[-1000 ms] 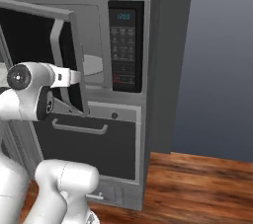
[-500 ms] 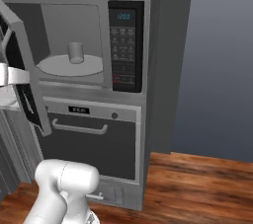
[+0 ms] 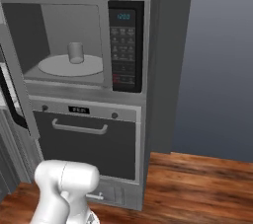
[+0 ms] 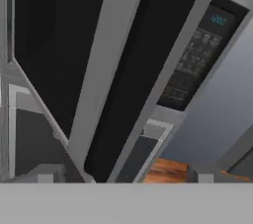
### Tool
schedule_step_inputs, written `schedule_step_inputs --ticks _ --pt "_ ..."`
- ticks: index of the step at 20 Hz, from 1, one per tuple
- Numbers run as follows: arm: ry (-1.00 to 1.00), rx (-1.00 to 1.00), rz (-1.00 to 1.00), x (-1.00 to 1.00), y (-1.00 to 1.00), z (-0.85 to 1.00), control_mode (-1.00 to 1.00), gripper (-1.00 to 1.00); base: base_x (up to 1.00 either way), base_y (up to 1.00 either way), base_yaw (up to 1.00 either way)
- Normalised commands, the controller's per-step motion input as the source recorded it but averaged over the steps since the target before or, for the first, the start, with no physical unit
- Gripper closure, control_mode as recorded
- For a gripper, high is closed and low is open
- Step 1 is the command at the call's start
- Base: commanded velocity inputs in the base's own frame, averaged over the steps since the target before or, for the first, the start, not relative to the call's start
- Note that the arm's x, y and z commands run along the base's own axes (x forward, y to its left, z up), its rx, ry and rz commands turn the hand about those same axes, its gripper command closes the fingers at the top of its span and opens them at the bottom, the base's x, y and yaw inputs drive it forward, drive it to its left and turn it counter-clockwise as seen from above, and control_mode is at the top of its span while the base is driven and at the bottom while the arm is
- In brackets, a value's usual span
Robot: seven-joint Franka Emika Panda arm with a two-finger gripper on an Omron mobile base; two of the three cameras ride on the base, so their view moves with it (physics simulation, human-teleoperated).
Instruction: Open the microwave door.
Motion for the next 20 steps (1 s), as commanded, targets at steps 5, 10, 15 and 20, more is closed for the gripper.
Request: schedule_step_inputs --ticks 5,10,15,20 --pt "-0.10 0.09 -0.05 -0.90 -0.93 0.29 -1.00 -1.00 0.00 0.00 0.00" --pt "0.07 0.37 0.13 -0.01 -1.00 0.49 -1.00 -1.00 0.00 0.00 0.00" --pt "0.17 0.65 0.13 0.11 -1.00 0.35 -1.00 -1.00 0.00 0.00 0.00" --pt "0.28 0.79 0.19 0.37 -0.66 0.10 -1.00 -1.00 0.00 0.00 0.00"
